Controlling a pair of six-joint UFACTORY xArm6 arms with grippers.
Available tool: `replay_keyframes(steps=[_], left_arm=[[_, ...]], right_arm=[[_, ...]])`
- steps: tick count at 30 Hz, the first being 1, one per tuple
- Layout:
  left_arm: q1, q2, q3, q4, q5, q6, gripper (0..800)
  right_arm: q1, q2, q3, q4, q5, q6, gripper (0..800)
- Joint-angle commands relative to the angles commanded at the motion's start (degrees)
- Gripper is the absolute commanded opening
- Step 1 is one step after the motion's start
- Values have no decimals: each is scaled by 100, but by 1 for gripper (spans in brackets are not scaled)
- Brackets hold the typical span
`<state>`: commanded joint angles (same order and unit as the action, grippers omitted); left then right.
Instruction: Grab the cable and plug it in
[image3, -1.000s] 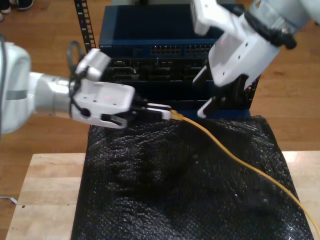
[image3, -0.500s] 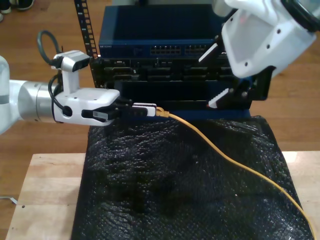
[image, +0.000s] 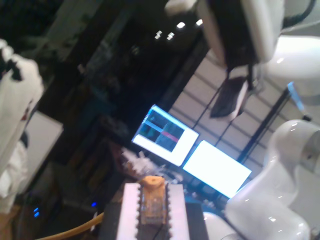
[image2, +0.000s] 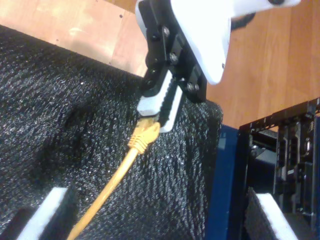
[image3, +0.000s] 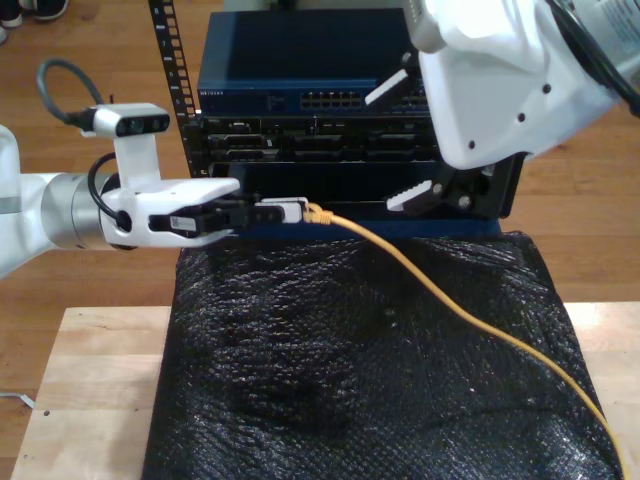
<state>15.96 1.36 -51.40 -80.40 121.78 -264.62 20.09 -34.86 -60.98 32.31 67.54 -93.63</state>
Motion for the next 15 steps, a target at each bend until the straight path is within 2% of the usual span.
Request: replay_keyframes(steps=[15], left_arm=[[44, 114, 0, -325, 545, -255, 3]], right_arm=[[1152, -448, 1011, 0, -1855, -589, 792]])
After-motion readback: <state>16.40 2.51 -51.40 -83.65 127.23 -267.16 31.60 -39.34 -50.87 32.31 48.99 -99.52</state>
